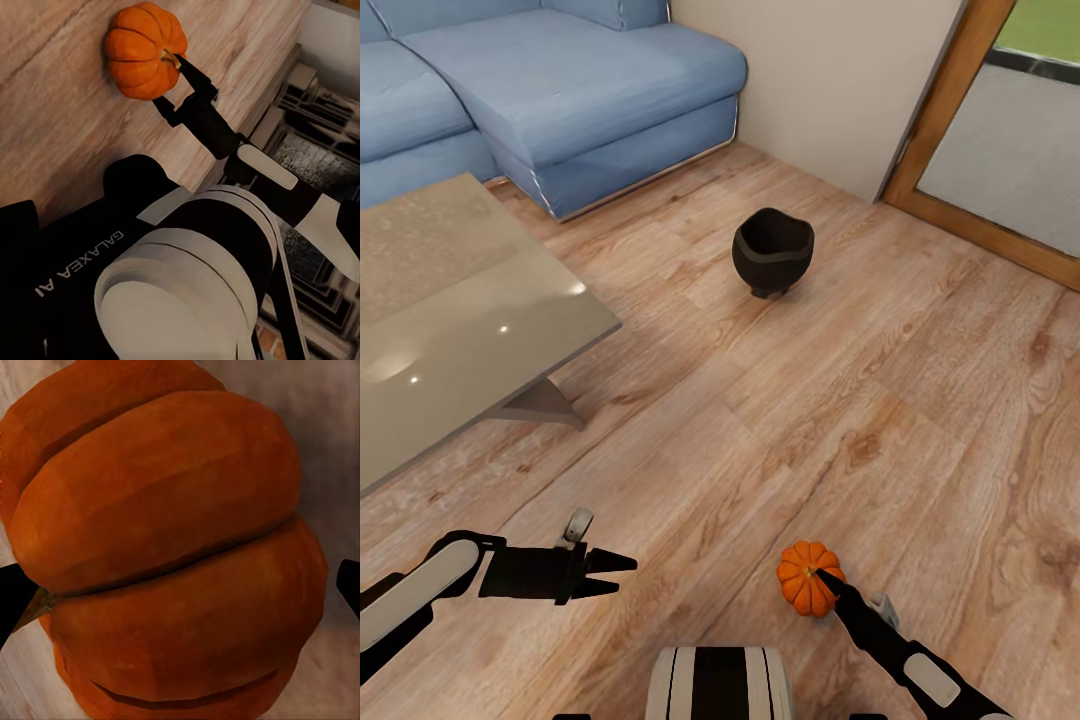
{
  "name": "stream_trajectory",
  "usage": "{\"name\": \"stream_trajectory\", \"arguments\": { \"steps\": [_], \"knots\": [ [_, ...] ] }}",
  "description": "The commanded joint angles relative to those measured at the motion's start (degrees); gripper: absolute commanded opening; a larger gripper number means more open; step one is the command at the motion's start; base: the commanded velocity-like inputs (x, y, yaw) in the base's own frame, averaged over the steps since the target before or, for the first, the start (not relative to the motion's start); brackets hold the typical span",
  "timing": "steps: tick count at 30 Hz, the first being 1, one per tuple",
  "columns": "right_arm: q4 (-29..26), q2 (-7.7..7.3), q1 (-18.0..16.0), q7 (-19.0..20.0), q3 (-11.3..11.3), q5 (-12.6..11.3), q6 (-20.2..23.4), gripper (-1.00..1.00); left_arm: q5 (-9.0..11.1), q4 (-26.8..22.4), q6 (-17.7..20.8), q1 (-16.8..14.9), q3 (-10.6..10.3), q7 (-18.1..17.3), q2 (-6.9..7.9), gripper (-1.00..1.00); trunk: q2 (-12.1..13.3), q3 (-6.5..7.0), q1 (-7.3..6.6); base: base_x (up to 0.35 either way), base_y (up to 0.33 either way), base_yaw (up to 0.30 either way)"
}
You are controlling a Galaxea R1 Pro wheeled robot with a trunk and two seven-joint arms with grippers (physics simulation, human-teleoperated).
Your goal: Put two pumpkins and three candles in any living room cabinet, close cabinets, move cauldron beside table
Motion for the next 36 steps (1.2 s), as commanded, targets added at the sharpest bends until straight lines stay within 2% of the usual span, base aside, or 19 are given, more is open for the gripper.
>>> {"name": "stream_trajectory", "arguments": {
  "steps": [1, 2, 11, 14, 30, 32, 36],
  "knots": [
    [0.21, -0.03, 0.01, -0.55, 0.67, -0.05, 0.18, 1.0, -0.39, 0.03, -0.01, -0.08, -0.14, -0.56, 0.04, 1.0, -0.01, -0.04, 0.0, 0.002, 0.0, 0.0],
    [0.19, -0.03, 0.01, -0.54, 0.67, -0.04, 0.2, -1.0, -0.31, 0.03, -0.03, -0.07, -0.14, -0.56, 0.04, 1.0, -0.01, -0.04, 0.0, 0.001, 0.0, 0.0],
    [0.18, -0.03, 0.01, -0.55, 0.67, -0.03, 0.25, -1.0, -0.04, 0.03, -0.04, -0.09, -0.14, -0.56, 0.04, 1.0, -0.01, -0.04, 0.0, 0.0, 0.0, 0.0],
    [0.18, -0.03, 0.01, -0.6, 0.67, -0.03, 0.23, -1.0, -0.03, 0.03, -0.02, -0.06, -0.14, -0.56, 0.04, 1.0, 0.03, 0.63, -0.07, 0.0, 0.0, 0.0],
    [0.18, -0.03, 0.01, -0.62, 0.67, 0.14, 0.23, -1.0, -0.03, 0.03, -0.05, -0.09, -0.14, -0.56, -0.05, 1.0, 0.03, 0.63, -0.07, 0.0, 0.0, 0.0],
    [0.18, -0.03, 0.01, -0.62, 0.67, 0.14, 0.23, -1.0, -0.03, 0.03, -0.04, -0.1, -0.14, -0.56, -0.07, 1.0, 0.06, 1.07, -0.13, 0.0, 0.0, 0.0],
    [0.18, -0.03, 0.01, -0.62, 0.67, 0.11, 0.23, -1.0, -0.03, 0.03, -0.05, -0.07, -0.14, -0.56, -0.13, 1.0, 0.06, 1.07, -0.13, 0.0, 0.0, 0.0]
  ]
}}
